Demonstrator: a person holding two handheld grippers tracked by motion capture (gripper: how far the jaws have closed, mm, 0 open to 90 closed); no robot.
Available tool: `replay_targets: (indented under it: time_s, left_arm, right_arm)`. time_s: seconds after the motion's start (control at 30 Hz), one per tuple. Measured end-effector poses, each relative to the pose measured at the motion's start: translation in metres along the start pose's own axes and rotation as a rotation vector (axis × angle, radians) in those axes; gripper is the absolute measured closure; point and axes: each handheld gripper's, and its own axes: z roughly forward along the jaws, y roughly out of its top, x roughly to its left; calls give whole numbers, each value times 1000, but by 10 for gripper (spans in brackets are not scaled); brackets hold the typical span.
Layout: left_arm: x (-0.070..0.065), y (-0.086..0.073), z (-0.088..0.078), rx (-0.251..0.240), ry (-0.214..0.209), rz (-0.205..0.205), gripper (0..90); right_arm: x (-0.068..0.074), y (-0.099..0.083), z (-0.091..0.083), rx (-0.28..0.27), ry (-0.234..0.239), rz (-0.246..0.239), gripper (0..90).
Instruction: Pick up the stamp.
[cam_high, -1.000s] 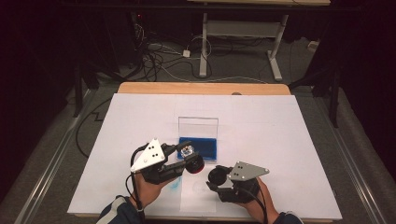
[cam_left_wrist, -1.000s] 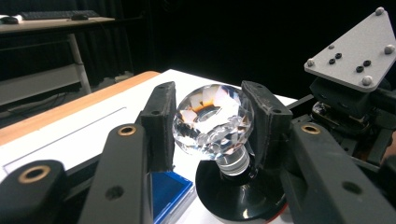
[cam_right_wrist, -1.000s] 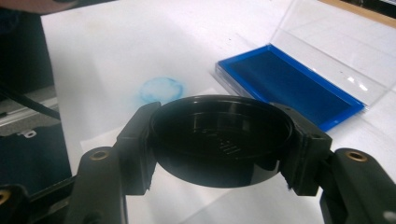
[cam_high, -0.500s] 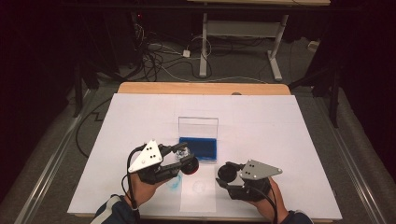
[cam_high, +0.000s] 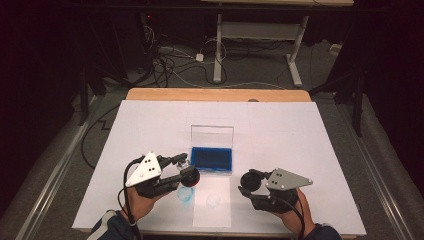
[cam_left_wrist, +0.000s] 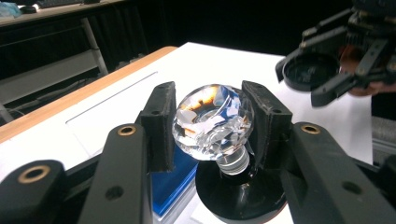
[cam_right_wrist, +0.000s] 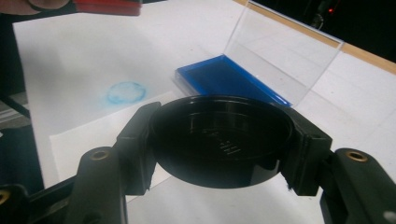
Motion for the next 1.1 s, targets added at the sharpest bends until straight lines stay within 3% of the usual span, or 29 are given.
replay_targets:
  time_s: [0.3,0.63,1.1]
  left_arm:
    - [4,-11,-11,22,21,7,554]
    - [9,-27,-29,40,48,-6,554]
    - [10,-45,-40,79,66,-14,554]
  right_arm:
    - [-4,0,-6,-15,-20,-3,388]
    - [-5,1,-4,-15,-6,-1,387]
    - [-5,0,-6,-17,-13,-11,387]
